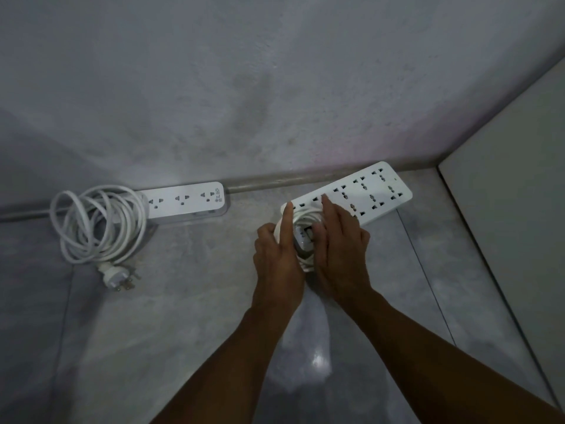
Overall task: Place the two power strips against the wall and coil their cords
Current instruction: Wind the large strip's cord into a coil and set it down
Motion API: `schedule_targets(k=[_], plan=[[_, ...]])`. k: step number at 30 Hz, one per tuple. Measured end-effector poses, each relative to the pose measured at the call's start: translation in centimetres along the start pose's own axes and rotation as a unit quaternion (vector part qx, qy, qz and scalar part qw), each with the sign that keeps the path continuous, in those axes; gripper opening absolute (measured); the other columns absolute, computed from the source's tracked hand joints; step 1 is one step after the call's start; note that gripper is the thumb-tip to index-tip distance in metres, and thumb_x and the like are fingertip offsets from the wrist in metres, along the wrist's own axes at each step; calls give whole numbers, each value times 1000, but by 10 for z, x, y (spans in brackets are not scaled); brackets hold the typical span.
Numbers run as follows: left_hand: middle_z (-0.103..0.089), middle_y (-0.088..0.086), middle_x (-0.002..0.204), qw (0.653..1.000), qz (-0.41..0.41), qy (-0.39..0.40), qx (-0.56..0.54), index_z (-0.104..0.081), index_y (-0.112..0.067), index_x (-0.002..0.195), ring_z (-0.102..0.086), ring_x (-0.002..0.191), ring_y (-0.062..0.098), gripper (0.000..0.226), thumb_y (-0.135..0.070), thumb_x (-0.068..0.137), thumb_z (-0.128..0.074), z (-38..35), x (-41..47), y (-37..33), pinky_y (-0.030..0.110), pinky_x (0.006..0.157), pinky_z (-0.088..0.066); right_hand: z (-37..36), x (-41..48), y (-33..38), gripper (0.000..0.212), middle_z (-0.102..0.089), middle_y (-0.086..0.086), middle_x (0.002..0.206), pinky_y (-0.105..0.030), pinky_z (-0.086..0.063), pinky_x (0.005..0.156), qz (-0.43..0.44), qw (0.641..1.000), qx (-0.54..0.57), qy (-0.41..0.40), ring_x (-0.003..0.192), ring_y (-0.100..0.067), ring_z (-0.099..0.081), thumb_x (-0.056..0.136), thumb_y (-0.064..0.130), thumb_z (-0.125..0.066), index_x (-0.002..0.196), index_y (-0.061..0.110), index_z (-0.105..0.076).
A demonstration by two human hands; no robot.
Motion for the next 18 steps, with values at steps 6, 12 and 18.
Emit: schedule_targets(k=[6,12,18], plan=[[-28,12,147,986,-22,44,158,5,-29,156,-33,125,28,91,-30,93,-61,-1,6,6,38,102,-35,-2,-11,-22,102,2,1,170,-49,6,124,11,983,-87,161,155,-16,14,86,83,-23,159,18,6],[-49,9,139,999,-28,-1,43,-26,-23,155,-43,118,25,52,-30,104,-36,14,15,12,32,97,-36,-9,6,-15,116,6,-2,169,-49,15,121,31,973,-104,205,154,-19,18,75,94,-16,159,17,9],[-62,-3,121,997,-22,-58,-48,-52,-20,140,-52,108,15,60,-46,94,-26,28,13,7,24,96,-38,-12,5,-10,109,-1,-1,169,-48,9,124,63,974,-80,201,155,-19,12,78,90,-24,159,20,-1]])
Point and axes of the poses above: each hand's wrist, its own x-axis towards the middle knuckle, its own z-axis out of the back of the hand, y = z × x, the point moved 5 cm from there along x, towards the middle knuckle
